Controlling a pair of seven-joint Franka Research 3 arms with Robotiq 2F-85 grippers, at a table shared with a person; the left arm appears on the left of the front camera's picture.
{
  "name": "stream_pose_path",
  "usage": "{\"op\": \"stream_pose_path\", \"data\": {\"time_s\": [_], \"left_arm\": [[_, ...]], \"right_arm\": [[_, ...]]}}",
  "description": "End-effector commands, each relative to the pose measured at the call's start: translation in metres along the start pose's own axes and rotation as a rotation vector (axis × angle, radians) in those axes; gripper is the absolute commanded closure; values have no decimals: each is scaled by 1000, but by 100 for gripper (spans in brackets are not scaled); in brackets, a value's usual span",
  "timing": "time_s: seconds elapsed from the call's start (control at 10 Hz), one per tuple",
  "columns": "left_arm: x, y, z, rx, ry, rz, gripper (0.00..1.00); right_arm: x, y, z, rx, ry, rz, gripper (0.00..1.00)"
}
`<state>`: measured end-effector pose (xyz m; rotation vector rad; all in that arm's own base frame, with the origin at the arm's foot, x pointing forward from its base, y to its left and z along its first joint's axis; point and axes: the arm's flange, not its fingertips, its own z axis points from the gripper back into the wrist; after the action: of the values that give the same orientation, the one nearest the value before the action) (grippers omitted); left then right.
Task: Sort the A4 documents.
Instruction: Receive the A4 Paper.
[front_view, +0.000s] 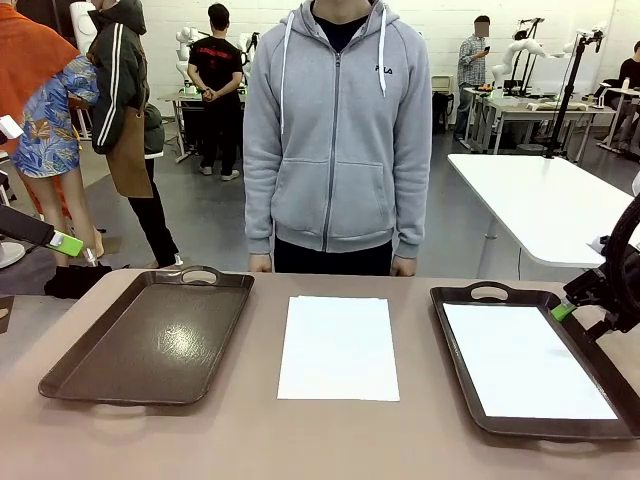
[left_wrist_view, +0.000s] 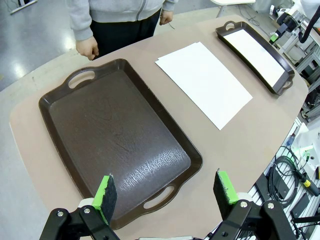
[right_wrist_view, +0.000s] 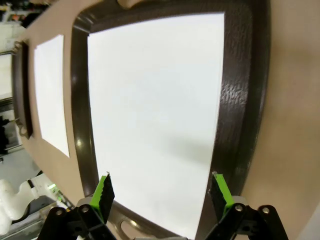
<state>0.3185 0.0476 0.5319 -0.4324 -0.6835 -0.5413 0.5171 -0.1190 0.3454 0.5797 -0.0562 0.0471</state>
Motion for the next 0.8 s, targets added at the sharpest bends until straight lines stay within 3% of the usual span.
{"op": "stream_pose_path", "data": {"time_s": [0.0, 0.2, 0.4, 0.7], "left_arm": [[-1, 2, -1, -11, -10, -9, 0], [-1, 2, -1, -11, -10, -9, 0], [-1, 2, -1, -11, -10, -9, 0], [-1, 2, -1, -11, -10, -9, 0]], "right_arm": [[-22, 21, 18, -93, -172, 108, 0], [-18, 76, 53, -97, -326, 346, 0], [-20, 128, 82, -59, -420, 585, 0], [-53, 178, 112, 82, -443, 866, 0]]}}
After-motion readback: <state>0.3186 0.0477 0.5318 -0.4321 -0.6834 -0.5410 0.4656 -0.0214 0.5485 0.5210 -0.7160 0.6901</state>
